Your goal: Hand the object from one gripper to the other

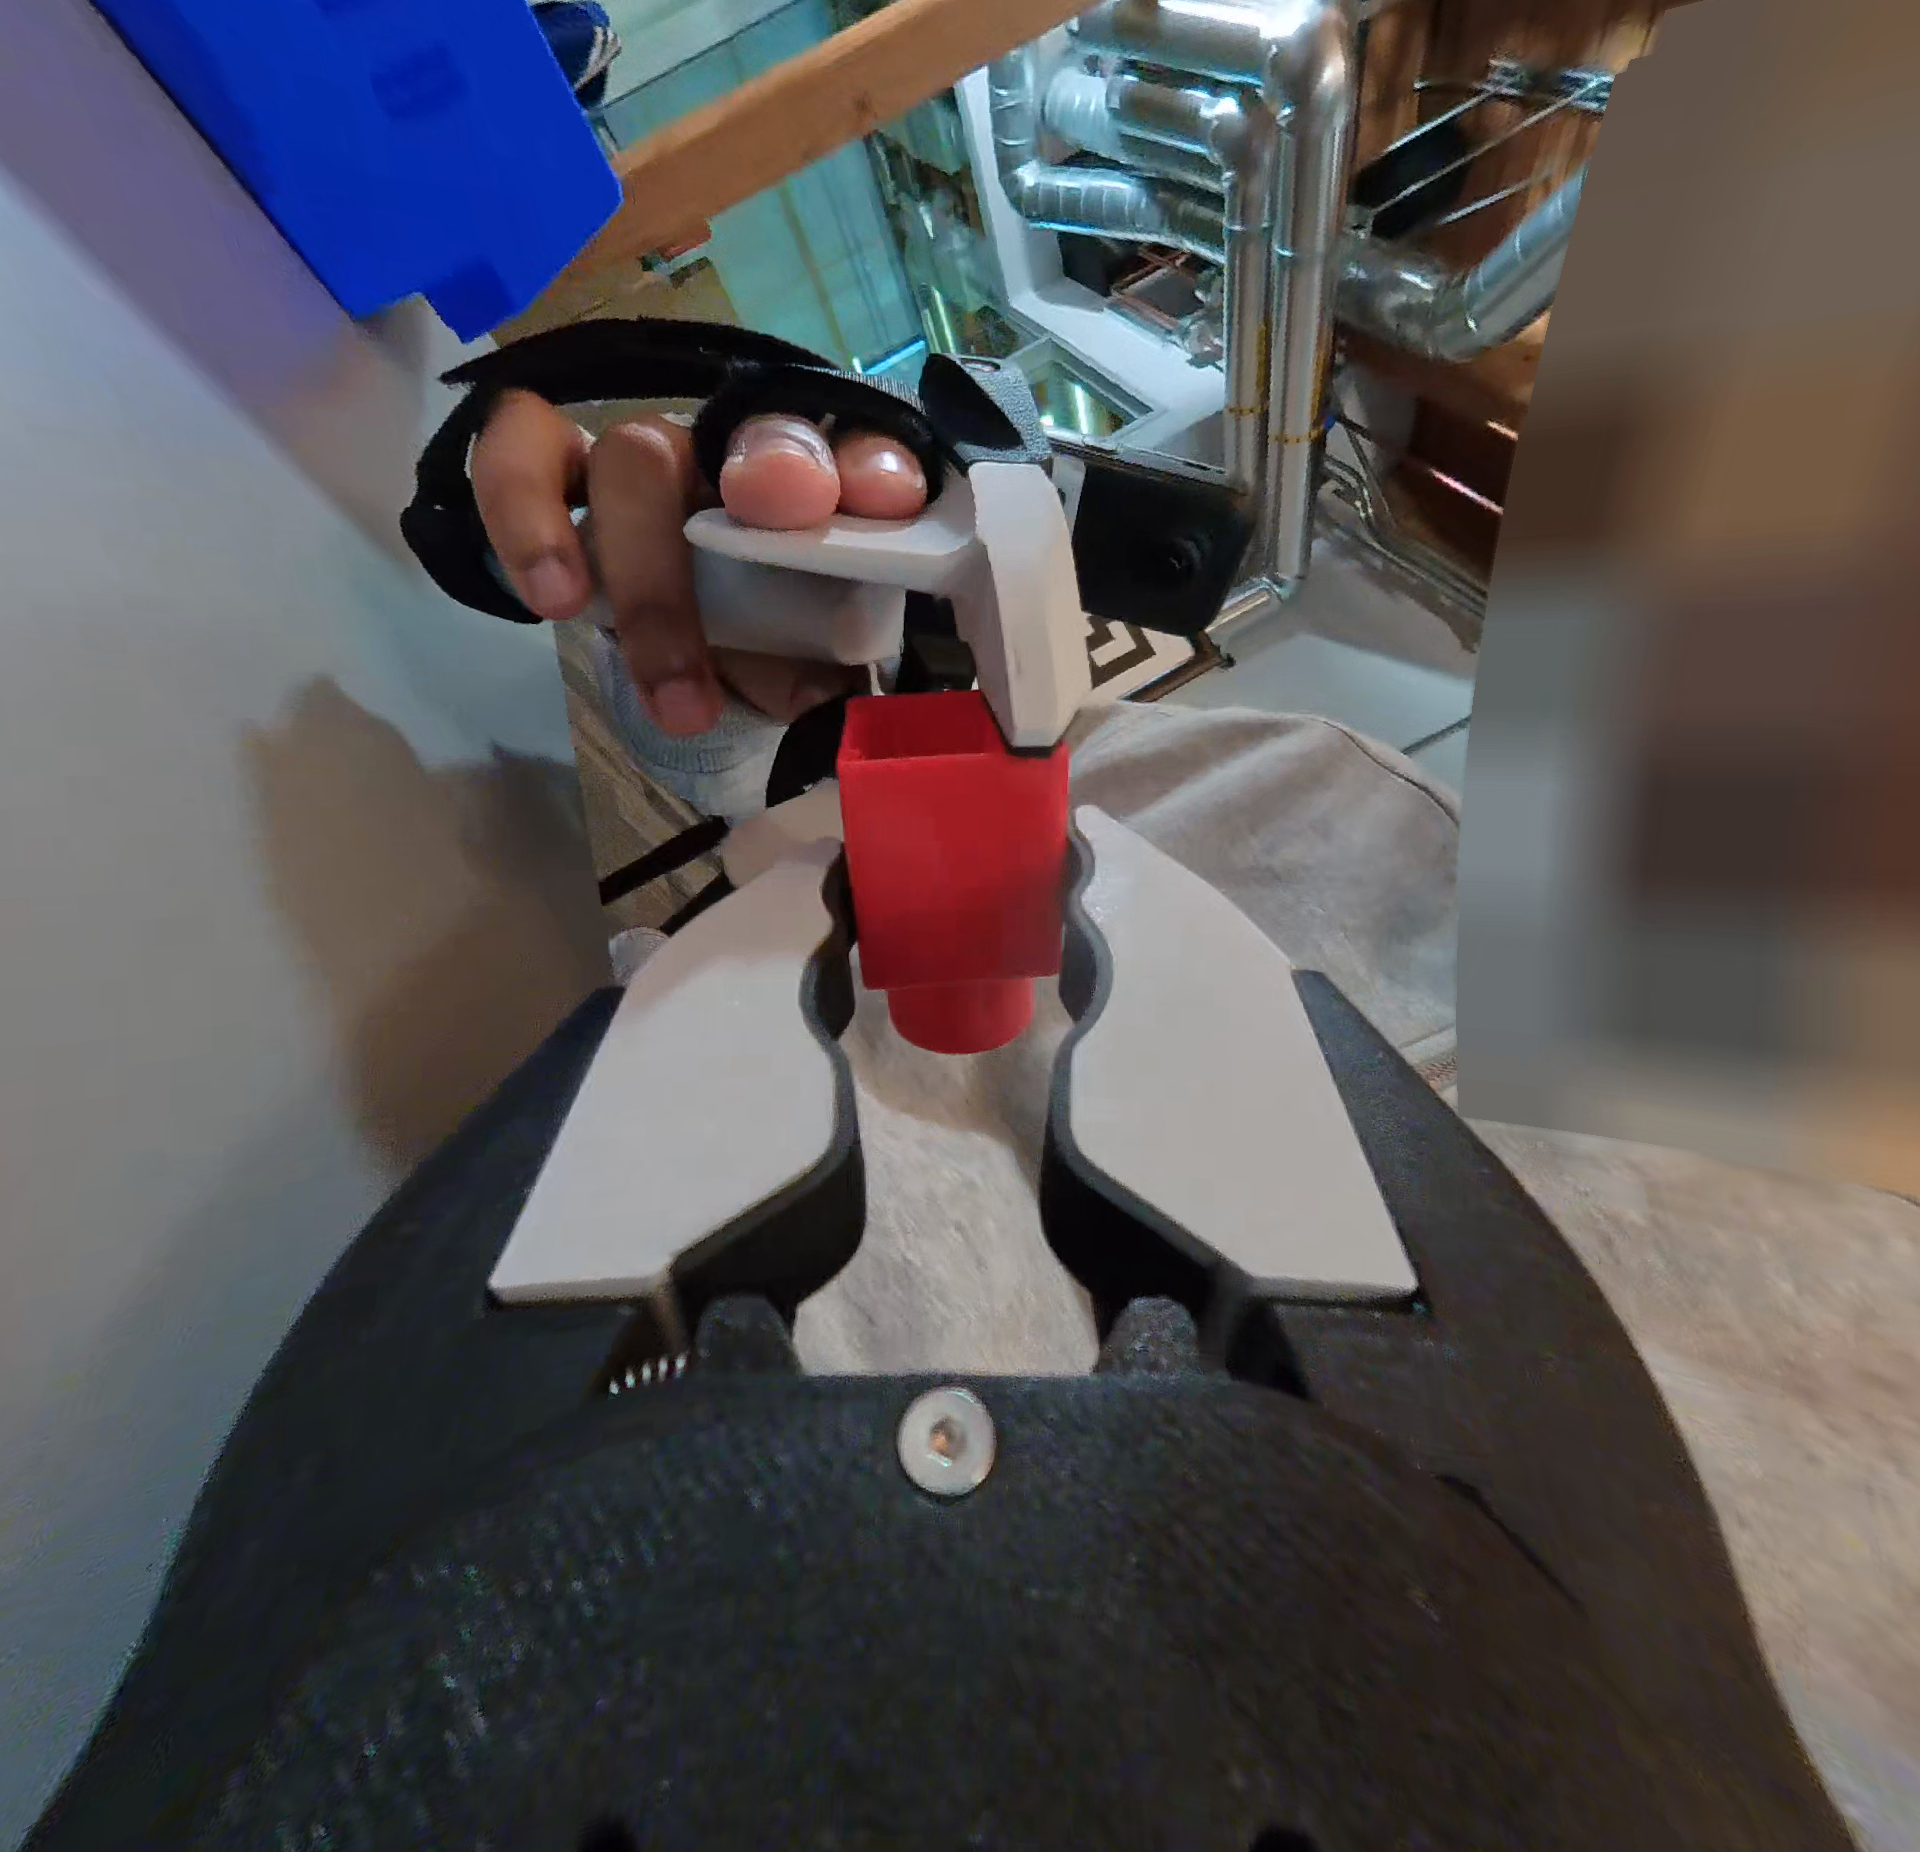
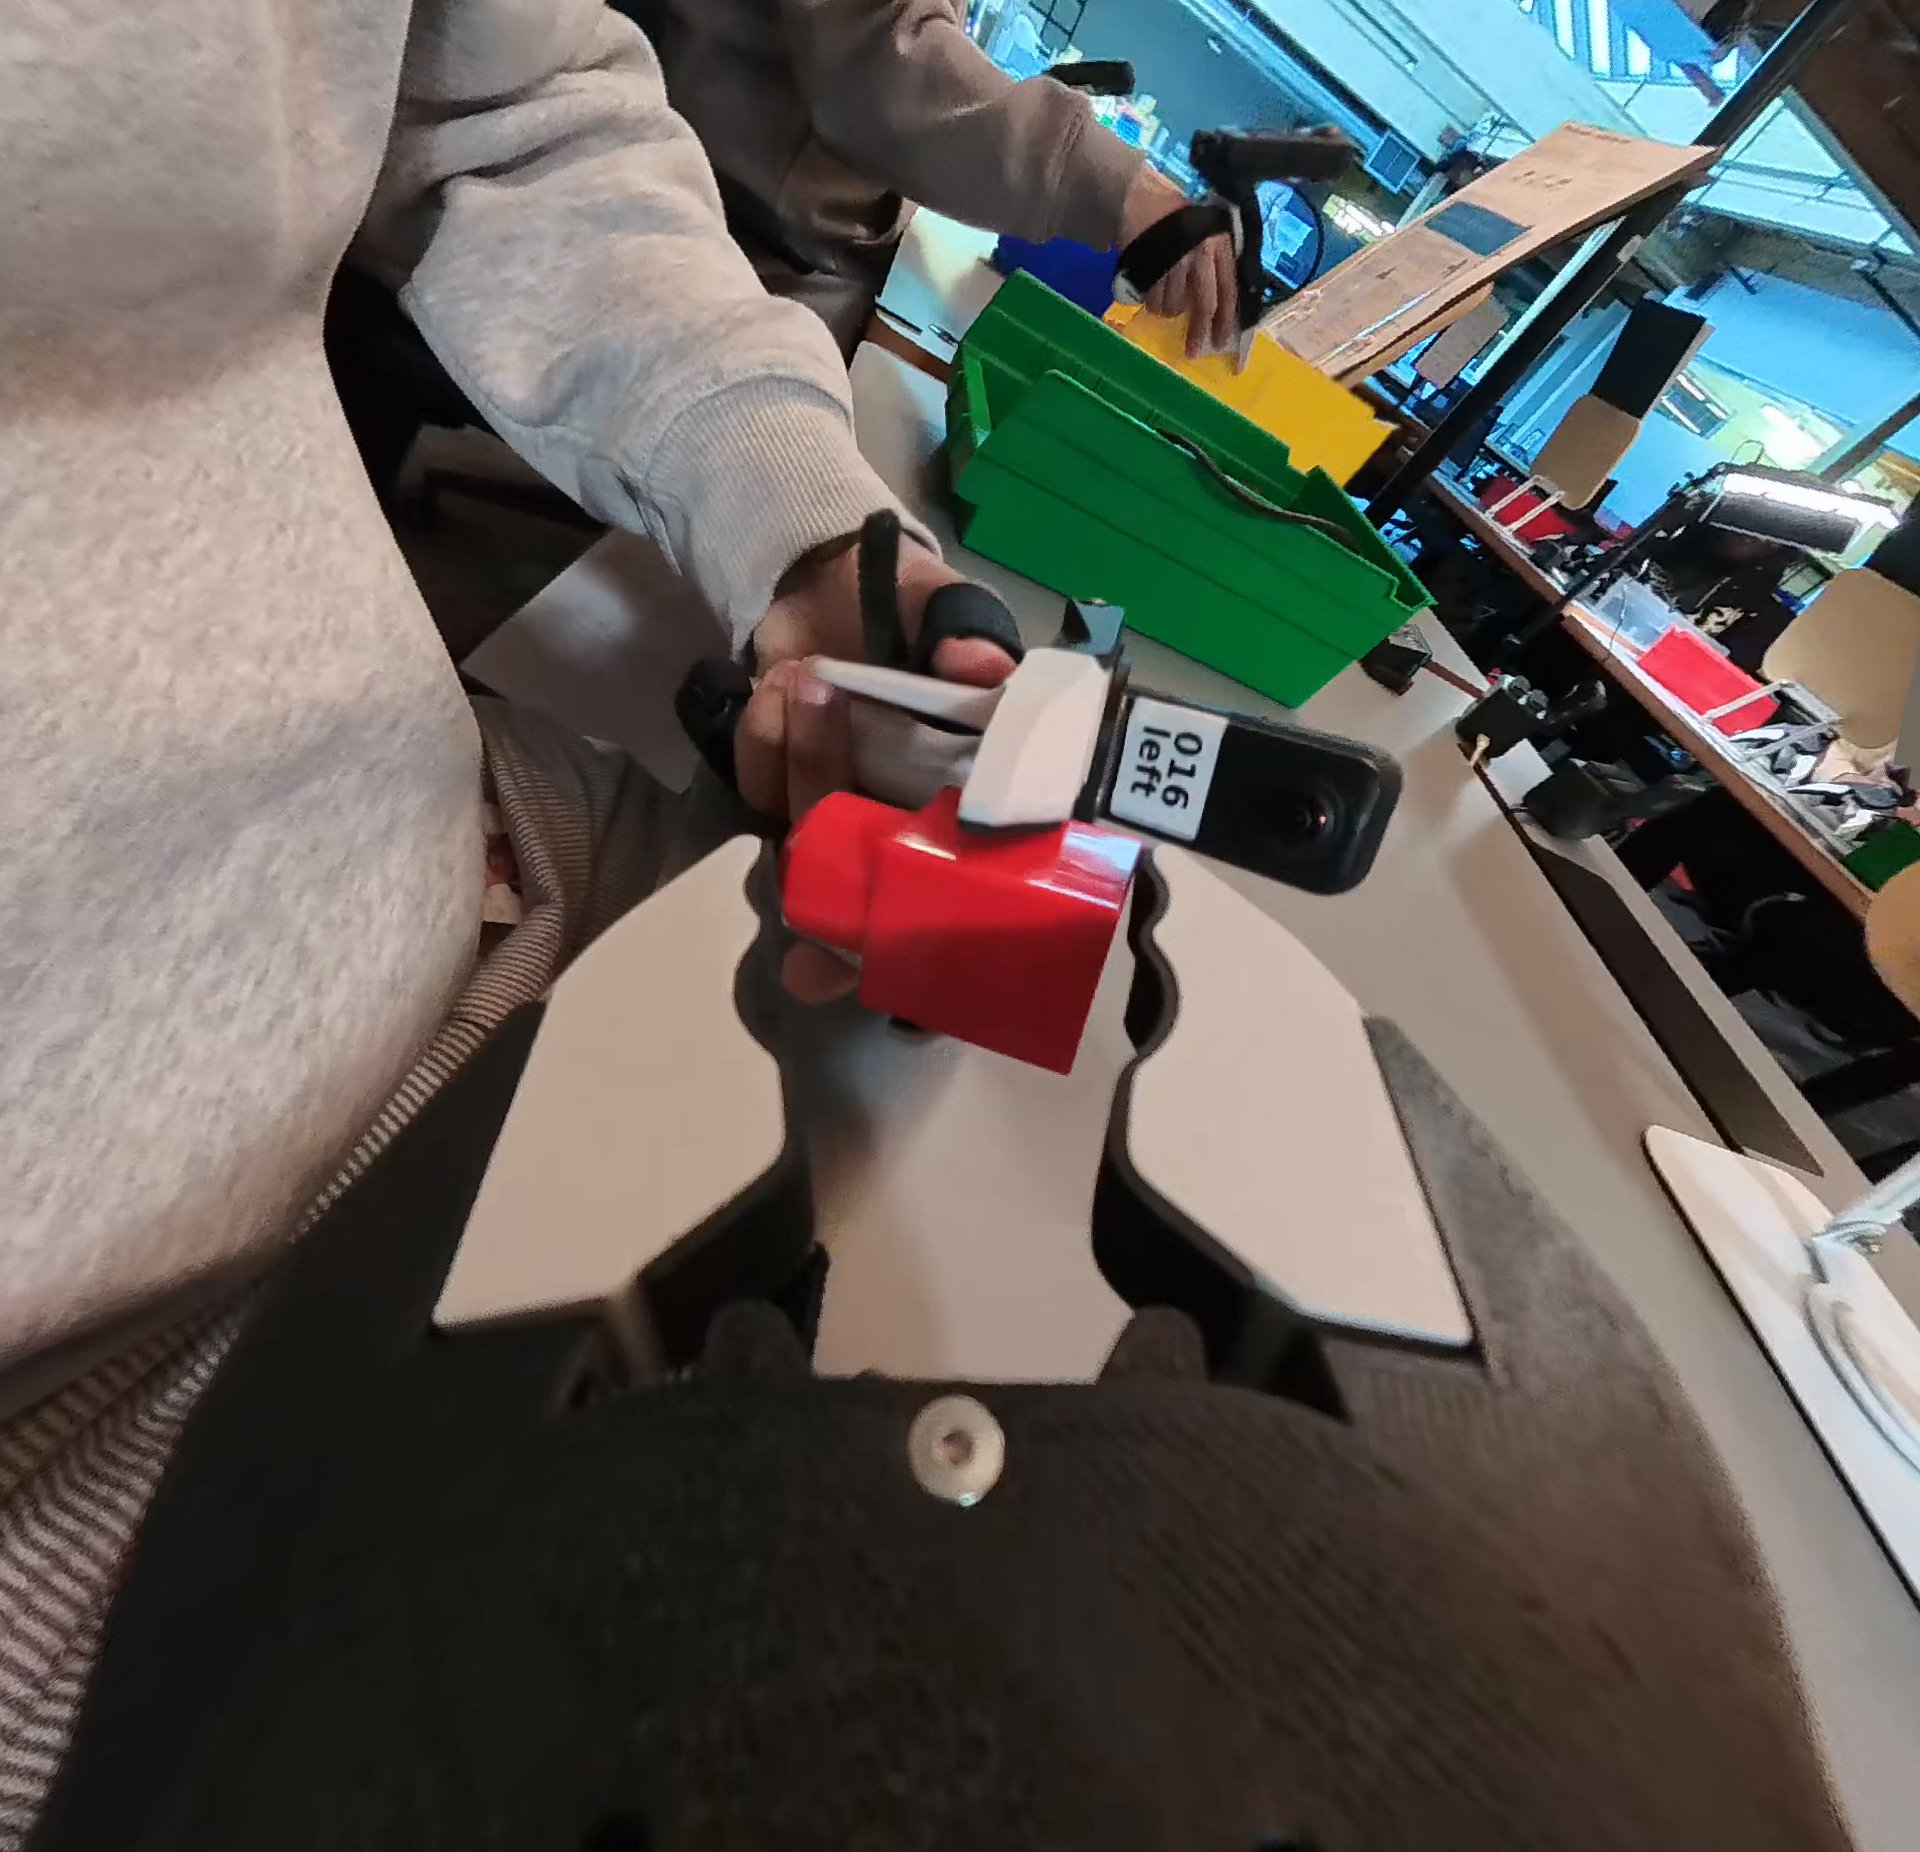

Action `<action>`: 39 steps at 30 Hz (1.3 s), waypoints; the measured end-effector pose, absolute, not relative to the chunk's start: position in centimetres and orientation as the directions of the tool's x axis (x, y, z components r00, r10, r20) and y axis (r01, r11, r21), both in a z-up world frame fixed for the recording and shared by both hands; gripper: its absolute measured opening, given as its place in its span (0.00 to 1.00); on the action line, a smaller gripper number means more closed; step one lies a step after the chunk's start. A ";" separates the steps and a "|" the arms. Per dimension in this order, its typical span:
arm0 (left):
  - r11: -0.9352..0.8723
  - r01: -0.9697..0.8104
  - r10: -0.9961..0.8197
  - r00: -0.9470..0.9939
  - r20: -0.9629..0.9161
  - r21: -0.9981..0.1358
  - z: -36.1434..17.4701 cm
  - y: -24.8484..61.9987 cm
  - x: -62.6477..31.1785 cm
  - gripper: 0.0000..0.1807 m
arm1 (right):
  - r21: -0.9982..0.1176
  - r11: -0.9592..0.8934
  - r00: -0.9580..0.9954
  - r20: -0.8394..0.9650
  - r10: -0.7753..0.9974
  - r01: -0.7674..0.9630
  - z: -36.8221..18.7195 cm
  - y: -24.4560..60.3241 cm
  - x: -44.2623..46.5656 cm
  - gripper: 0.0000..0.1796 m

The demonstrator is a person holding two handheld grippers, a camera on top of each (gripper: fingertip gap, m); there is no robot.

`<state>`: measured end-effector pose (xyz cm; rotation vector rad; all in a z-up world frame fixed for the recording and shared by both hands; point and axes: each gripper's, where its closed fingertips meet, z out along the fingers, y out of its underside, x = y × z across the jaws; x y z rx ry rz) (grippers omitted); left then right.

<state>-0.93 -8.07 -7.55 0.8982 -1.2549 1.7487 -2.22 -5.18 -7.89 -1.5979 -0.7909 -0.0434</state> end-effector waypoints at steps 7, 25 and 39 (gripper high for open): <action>-0.317 -0.847 0.158 -0.490 0.857 -0.426 -6.8 -6.8 0.5 0.21 | -0.873 -0.011 0.813 0.449 0.372 0.487 -7.8 -4.5 -0.4 0.44; -0.516 -0.389 -0.376 -0.698 0.610 -0.763 -5.4 -2.5 3.7 0.21 | -0.852 -0.199 0.795 -0.524 0.307 -0.484 -7.6 -3.3 3.0 0.30; -0.438 -0.356 -0.429 -0.724 0.540 -0.826 -5.8 -4.8 3.1 0.21 | -0.840 -0.265 0.768 -0.541 0.343 -0.473 -8.0 -2.7 0.7 0.16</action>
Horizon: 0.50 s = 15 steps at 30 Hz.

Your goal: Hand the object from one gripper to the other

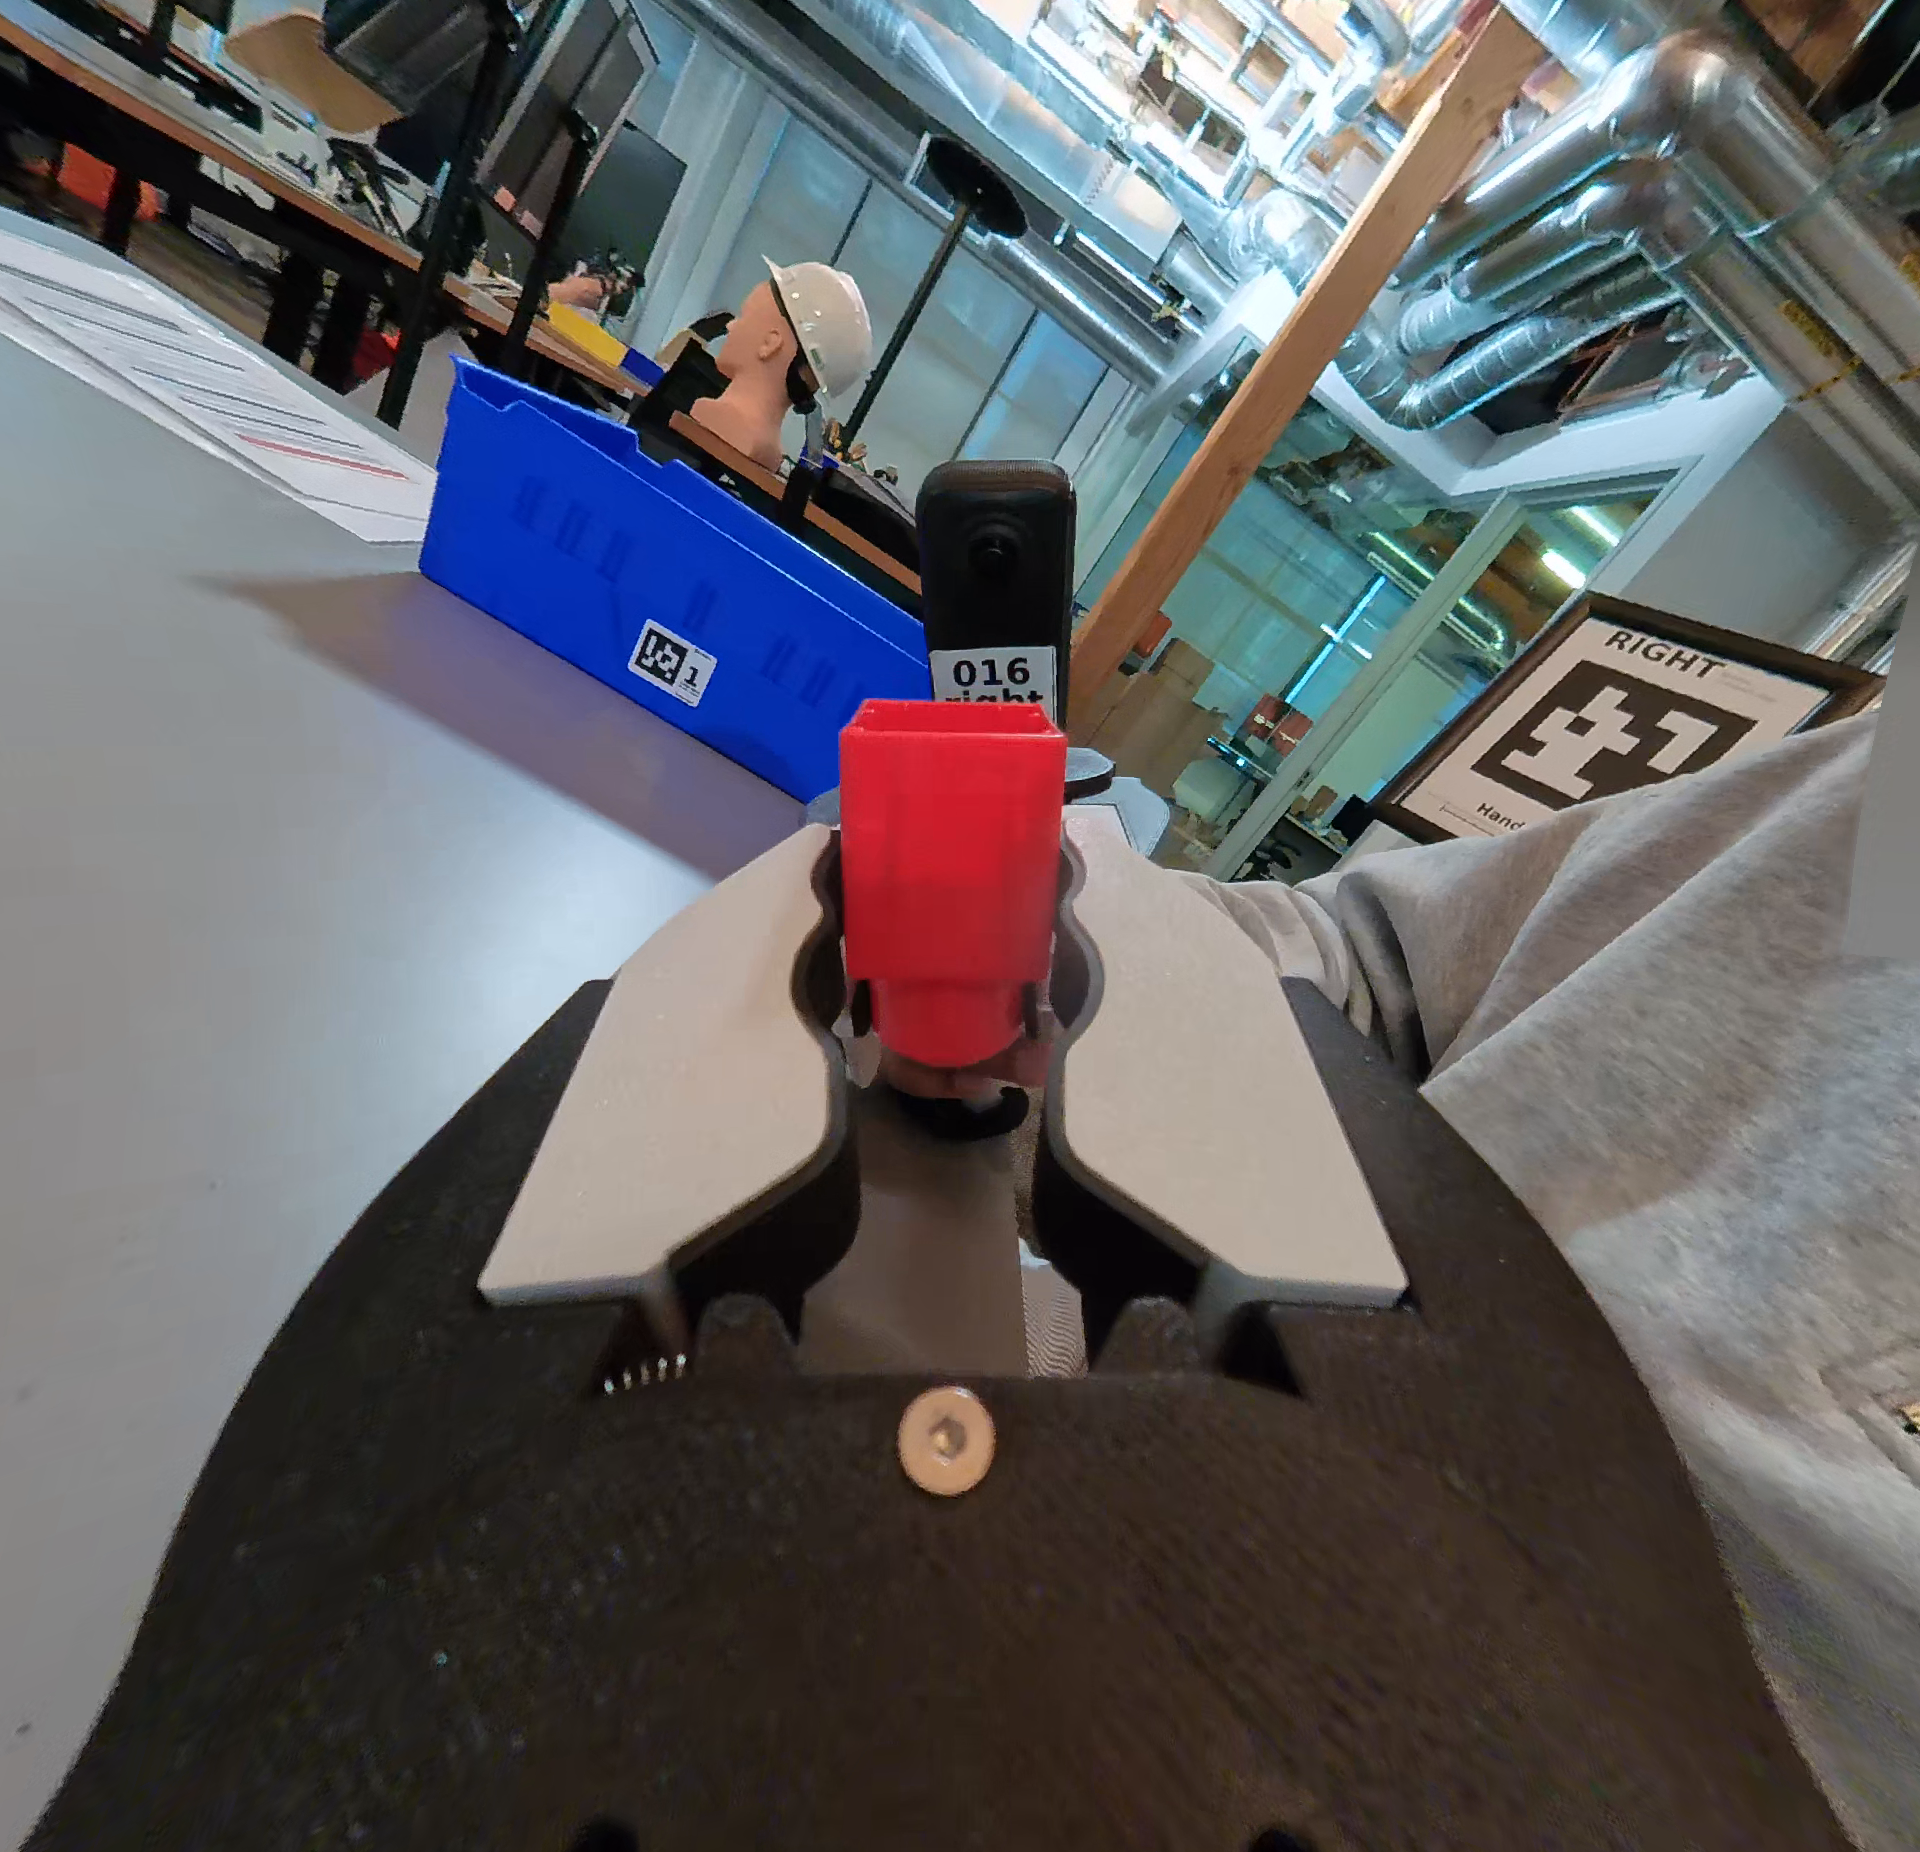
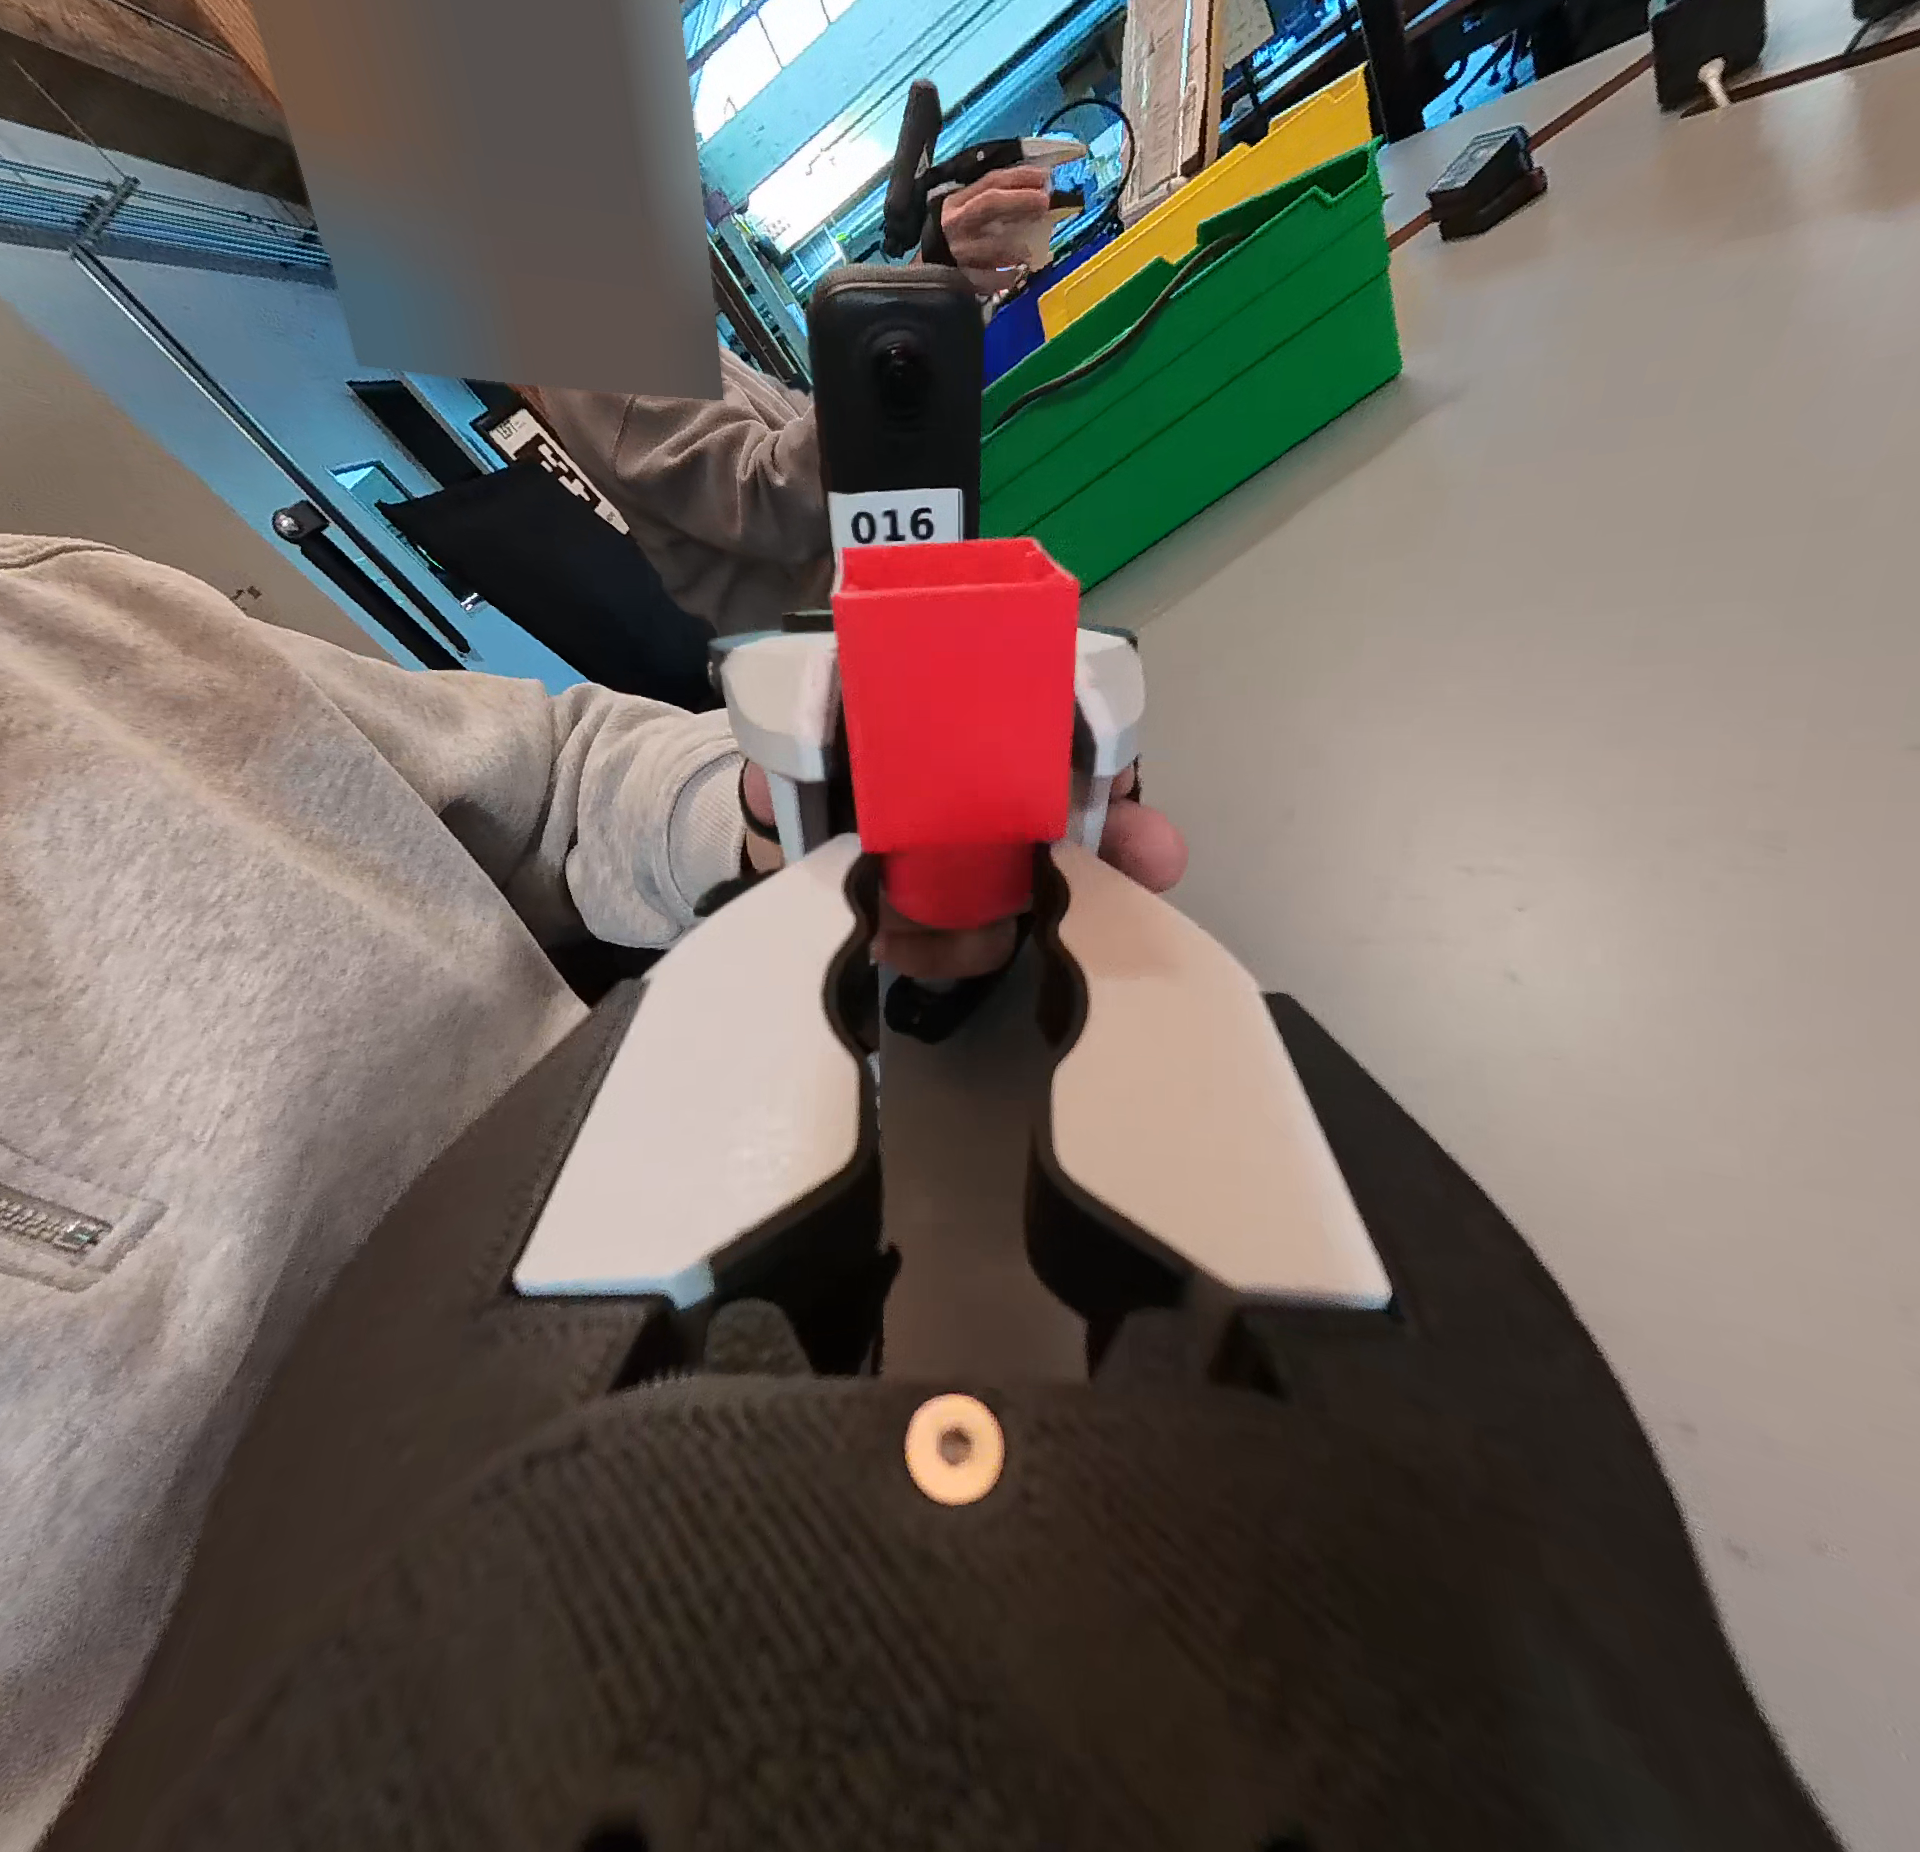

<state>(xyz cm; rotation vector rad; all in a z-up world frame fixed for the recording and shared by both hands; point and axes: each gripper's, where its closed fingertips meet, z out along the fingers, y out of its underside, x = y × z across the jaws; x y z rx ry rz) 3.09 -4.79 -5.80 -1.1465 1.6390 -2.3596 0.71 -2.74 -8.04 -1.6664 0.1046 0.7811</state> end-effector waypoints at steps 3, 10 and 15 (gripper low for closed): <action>-0.419 -0.355 -0.436 -0.729 0.528 -0.836 -5.8 -4.8 3.0 0.21 | -0.849 -0.262 0.779 -0.526 0.340 -0.459 -8.0 -2.7 0.7 0.16; -0.421 -0.354 -0.463 -0.708 0.533 -0.835 -5.8 -4.5 3.5 0.41 | -0.863 -0.237 0.800 -0.503 0.327 -0.446 -7.8 -2.9 1.4 0.16; -0.429 -0.317 -0.505 -0.692 0.516 -0.846 -5.5 -3.5 3.8 0.43 | -0.855 -0.234 0.798 -0.516 0.311 -0.462 -7.9 -3.0 2.1 0.16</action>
